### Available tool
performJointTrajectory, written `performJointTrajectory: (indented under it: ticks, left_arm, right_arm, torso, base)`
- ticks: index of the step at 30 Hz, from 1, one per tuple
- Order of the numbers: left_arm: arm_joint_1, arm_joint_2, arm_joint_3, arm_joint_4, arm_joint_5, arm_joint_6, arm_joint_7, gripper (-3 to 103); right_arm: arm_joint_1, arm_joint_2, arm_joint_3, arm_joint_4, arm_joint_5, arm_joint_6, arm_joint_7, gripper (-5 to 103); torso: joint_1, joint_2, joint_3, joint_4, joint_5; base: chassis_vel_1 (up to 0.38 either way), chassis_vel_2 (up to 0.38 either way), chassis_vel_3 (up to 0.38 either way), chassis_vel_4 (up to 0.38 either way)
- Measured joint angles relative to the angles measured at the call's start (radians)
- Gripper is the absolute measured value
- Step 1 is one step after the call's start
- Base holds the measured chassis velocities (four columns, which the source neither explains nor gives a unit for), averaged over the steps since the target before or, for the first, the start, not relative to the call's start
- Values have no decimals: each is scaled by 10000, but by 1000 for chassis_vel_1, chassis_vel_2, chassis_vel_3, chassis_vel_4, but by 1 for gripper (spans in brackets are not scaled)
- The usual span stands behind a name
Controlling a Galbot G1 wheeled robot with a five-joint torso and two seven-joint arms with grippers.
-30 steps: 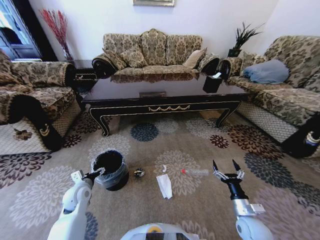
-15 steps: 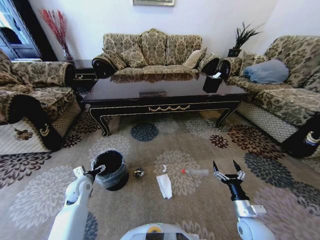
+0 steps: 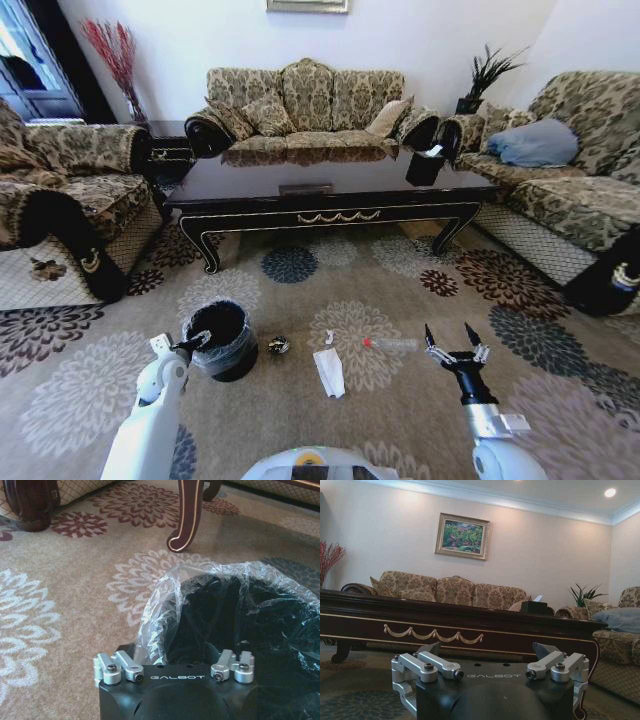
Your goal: Move to the front of the table and pick up the trash from the floor, then place it into the trash bin.
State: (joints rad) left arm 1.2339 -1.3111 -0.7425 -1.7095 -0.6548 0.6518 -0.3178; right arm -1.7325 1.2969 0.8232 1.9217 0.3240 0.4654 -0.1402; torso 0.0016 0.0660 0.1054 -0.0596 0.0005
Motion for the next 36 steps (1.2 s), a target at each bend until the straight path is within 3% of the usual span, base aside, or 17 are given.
performJointTrajectory:
  ticks: [4, 7, 10, 15, 16, 17, 19, 21, 30, 36]
  left_arm:
    - [133, 3, -21, -138, 116, 15, -22, 68]
    - [391, 52, -93, -377, 293, 91, -37, 51]
    - [519, 79, -149, -467, 394, 122, -39, 45]
    - [775, 89, -261, -612, 568, 145, -46, 24]
    - [806, 88, -272, -639, 579, 148, -48, 24]
    - [916, 80, -308, -742, 616, 156, -78, 14]
    - [981, 76, -327, -816, 633, 178, -69, 14]
    - [1066, 75, -364, -908, 664, 191, -51, 3]
    - [1443, 152, -606, -1438, 762, 184, -90, 2]
    - [1883, 271, -890, -2494, 442, 120, -99, 2]
  right_arm:
    - [7, -2, -4, -2, -1, 6, 0, 100]
    - [30, -18, -8, -27, 18, 38, -1, 100]
    - [52, -20, -32, -68, 18, 67, -5, 100]
    - [105, -11, -121, -93, -2, 105, -29, 100]
    - [109, -11, -127, -94, -3, 106, -30, 100]
    - [132, -13, -146, -104, -3, 111, -33, 100]
    - [137, -18, -158, -118, -3, 121, -35, 100]
    - [141, -31, -170, -151, -4, 156, -41, 100]
    - [181, -127, -185, -309, 7, 231, -5, 100]
    - [277, -376, -550, -459, 573, -191, 579, 100]
  torso:
    - [1, -1, 2, -3, -7]
    - [1, -1, 4, -3, -12]
    - [1, -1, 3, -3, -12]
    - [0, -2, 3, -1, -8]
    - [1, -1, 3, 0, -7]
    - [1, -1, 3, 0, -8]
    - [1, -2, 3, 0, -9]
    - [1, -2, 3, -5, -11]
    - [1, -2, 4, 1, -7]
    - [2, -2, 2, -3, -4]
  base:
    - [0, 0, 0, 0]
    - [0, 0, 0, 0]
    - [0, 0, 0, 0]
    - [0, 0, 0, 0]
    - [0, 0, 0, 0]
    - [0, 0, 0, 0]
    - [0, 0, 0, 0]
    - [0, 0, 0, 0]
    - [0, 0, 0, 0]
    - [0, 0, 0, 0]
